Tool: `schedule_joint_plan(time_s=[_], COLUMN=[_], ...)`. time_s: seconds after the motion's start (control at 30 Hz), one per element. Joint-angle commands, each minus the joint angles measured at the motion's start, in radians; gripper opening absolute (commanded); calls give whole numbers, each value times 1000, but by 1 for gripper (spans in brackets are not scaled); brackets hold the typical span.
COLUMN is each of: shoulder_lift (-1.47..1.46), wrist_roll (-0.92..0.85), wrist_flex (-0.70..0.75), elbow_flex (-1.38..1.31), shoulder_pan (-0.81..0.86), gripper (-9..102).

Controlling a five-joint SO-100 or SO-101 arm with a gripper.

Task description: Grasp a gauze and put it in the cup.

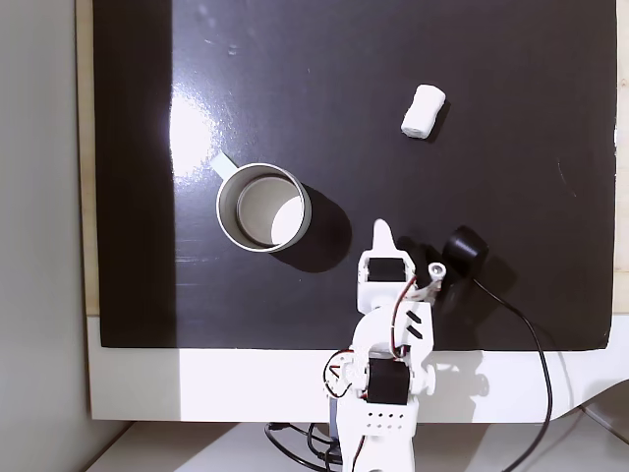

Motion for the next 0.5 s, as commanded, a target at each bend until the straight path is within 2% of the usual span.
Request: schedule_joint_plan(time_s=[0.0,0.23,0.47], shoulder_lift=[-72,-692,-1104], wrist_roll=[-60,-187,-528], wrist_flex=[66,161,307], elbow_flex=[-184,-747,-1180], shoulder_pan=[34,117,161], gripper=[0,0,11])
